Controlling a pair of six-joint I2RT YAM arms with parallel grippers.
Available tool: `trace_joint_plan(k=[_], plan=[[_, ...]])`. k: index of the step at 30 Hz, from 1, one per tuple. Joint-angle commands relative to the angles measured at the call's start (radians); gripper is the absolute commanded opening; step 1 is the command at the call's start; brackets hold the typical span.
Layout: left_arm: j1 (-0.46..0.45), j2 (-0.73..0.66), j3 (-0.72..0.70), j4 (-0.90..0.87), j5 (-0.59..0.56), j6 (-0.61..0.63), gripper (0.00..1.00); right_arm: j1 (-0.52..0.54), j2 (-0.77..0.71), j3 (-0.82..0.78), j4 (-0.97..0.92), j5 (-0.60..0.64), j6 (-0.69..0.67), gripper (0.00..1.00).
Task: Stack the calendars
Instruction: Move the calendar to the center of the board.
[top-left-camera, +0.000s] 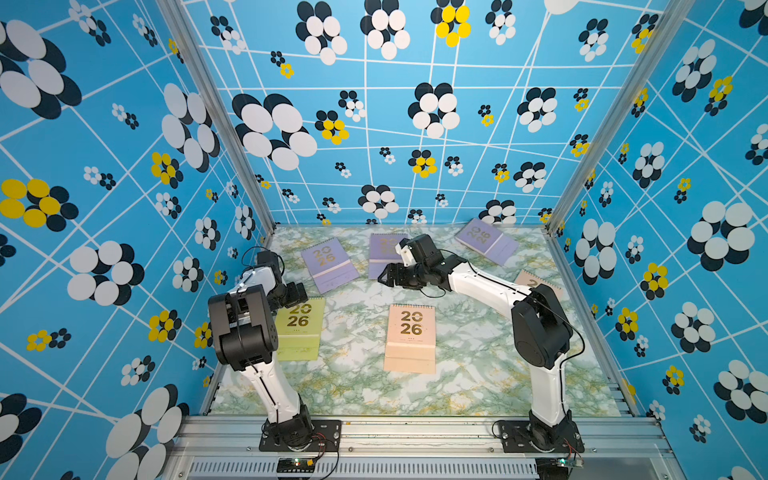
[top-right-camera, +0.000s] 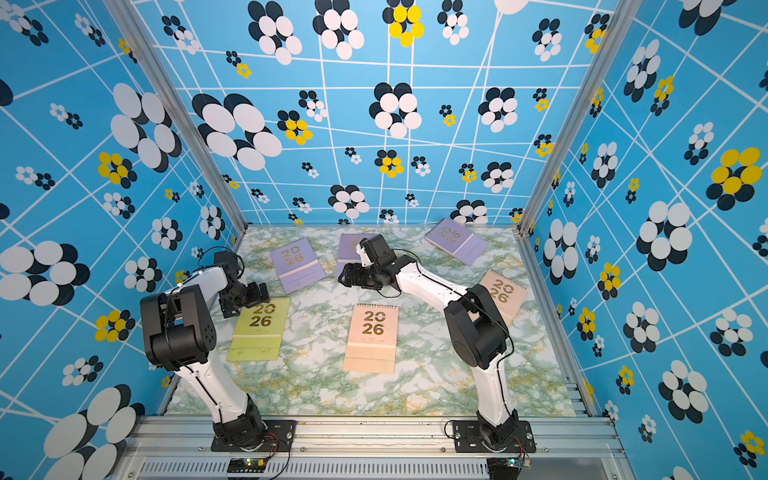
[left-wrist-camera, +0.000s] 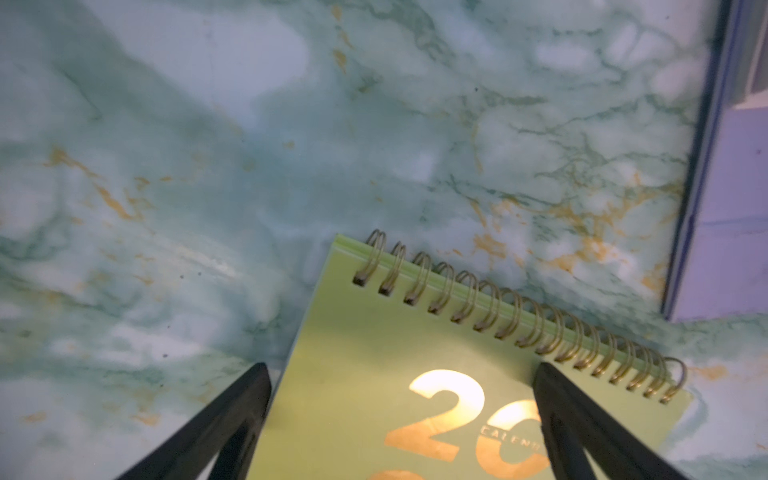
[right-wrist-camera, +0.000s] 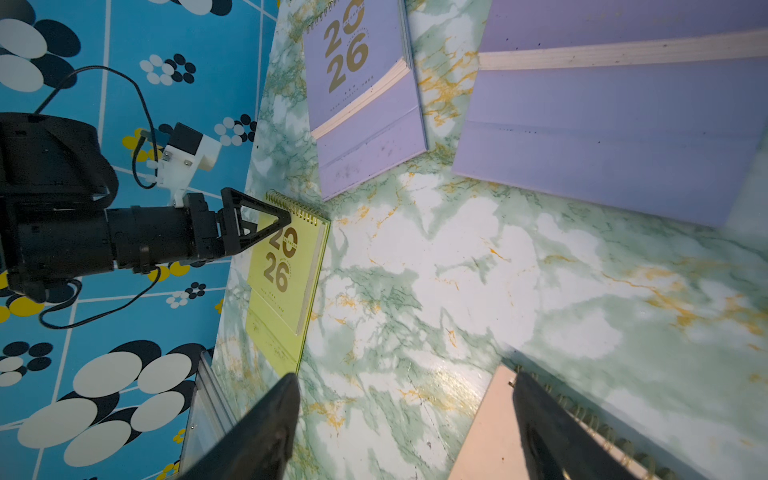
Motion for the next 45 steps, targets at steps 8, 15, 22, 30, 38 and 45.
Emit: trace_joint_plan(k=[8,15,22,30,38,45], plan=[[-0.071,-0.027,-0.053,-0.061,-0.011,-0.068,0.99,-0.007,0.001,0.001,0.019,-0.032,-0.003,0.82],[-0.115,-0.047,-0.053,-0.052,-0.017,-0.121,1.0,0.003,0.069,0.097,-0.024,-0.129,-0.032,0.8],[-0.158,-0.07,-0.054,-0.043,-0.011,-0.171,0.99,0.062,0.129,0.175,-0.079,-0.14,-0.042,0.8],[-0.209,-0.122,-0.104,-0.018,-0.011,-0.262,0.99,0.12,0.213,0.241,-0.124,-0.126,-0.023,0.79],[-0.251,-0.199,-0.205,0.057,0.007,-0.308,1.0,0.149,0.274,0.269,-0.157,-0.1,-0.008,0.79],[-0.281,-0.288,-0.275,0.125,0.034,-0.339,0.99,0.169,0.326,0.306,-0.182,-0.061,0.012,0.78]])
